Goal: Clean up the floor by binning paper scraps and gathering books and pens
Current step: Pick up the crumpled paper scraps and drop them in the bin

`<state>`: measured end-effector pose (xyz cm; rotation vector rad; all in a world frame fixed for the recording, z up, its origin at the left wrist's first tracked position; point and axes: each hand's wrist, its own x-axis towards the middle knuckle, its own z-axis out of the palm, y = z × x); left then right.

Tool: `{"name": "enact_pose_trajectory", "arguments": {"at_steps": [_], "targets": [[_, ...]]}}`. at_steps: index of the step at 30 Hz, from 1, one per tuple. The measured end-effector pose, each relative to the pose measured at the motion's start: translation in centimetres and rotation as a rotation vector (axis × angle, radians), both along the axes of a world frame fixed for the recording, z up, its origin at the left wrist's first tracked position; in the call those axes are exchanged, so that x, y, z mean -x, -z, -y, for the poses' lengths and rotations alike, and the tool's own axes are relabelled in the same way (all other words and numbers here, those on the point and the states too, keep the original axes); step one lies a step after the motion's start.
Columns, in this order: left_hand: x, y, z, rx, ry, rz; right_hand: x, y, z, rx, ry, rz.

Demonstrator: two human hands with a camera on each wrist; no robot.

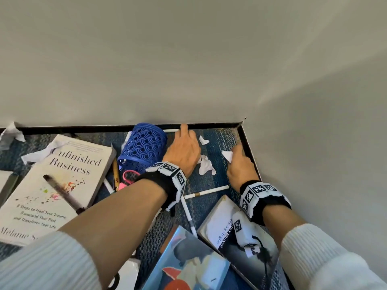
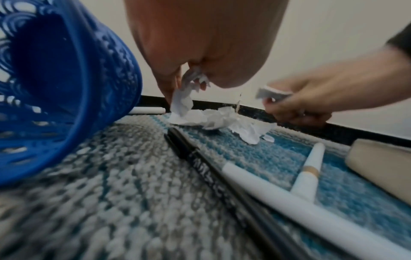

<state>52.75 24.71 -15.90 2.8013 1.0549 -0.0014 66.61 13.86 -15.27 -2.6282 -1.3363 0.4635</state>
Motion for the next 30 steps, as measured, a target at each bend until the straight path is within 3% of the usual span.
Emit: {"name": "enact_pose_trajectory", "arguments": {"at_steps": [2,4,7,12,15,19,24,27,30], "targets": [[-0.2,0.4,0.6,0.095,-0.081,0.087,1.8,-0.2,-0.5,-0.035,-0.053,-0.048],[-0.3,0.9,1.2,0.100,-0.144,0.063,3.0,0.4,-0.8,0.062,-0.080,-0.043],[-0.1,1.5,1.3,-0.003,-0.087,-0.046,3.6,1.3,-1.0,0.162,-0.134,0.028],[-0.2,1.3,1.2,0.070,-0.014,-0.053,3.3,1.0,-0.8,0.182,-0.195,-0.006],[0.2,0.8,0.7,0.250,-0.018,-0.040,2.4,0.7,-0.6,0.061,-0.086,-0.103],[0.7,0.5,1.1,0.330,-0.035,-0.030,0.9,-0.2,-1.2,-0.131,0.122,-0.171],[1.1,0.0,1.2,0.250,-0.093,-0.109,1.3,-1.4,-3.4,-0.055,0.035,-0.101],[2.4,0.2,1.6,0.184,0.057,-0.269,2.4,-0.7,-4.5,-0.056,0.042,-0.090],[4.0,0.0,2.7,0.141,0.149,-0.319,2.7,0.4,-5.4,-0.076,0.049,-0.066]]}}
